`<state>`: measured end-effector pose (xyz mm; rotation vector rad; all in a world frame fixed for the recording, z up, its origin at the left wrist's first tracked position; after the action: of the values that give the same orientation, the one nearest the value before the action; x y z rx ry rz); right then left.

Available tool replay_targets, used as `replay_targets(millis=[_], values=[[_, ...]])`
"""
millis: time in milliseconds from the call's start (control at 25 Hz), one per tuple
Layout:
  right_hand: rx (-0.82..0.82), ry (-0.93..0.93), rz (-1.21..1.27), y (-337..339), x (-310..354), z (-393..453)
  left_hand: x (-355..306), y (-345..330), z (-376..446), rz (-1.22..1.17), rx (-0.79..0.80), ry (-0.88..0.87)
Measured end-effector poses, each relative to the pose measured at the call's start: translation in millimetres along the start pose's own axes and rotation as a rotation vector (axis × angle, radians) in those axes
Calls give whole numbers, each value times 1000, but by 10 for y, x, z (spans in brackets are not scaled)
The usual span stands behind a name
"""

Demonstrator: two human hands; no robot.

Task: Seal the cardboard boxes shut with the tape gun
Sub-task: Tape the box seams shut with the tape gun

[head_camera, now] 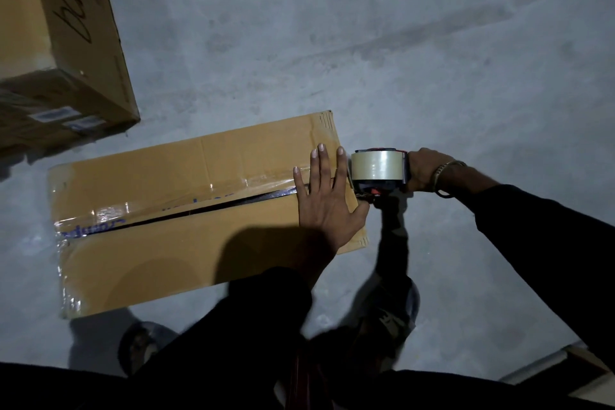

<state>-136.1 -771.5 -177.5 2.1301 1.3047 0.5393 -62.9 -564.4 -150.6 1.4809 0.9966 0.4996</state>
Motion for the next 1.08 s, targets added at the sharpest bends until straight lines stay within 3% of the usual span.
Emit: replay_targets(millis=[440,880,1080], values=[[-94,-41,-17,236,-18,-277,-50,-38,15,40,8,-7],[217,-98,266,-223,79,-555,-74,-23,19,14,28,-11],[252,-116,315,-257,116,-635,-101,-33,44,10,37,-12]])
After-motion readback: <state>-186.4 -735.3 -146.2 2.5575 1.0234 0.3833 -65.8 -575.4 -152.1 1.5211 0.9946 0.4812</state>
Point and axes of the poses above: each hand's wrist, its own z-axis towards the middle knuckle, its own y-axis out of the back of the hand, x = y × z, the point moved 10 cm from there along z, towards the middle knuckle, and after that the axes turned 9 degrees about y, right-handed, at the moved point
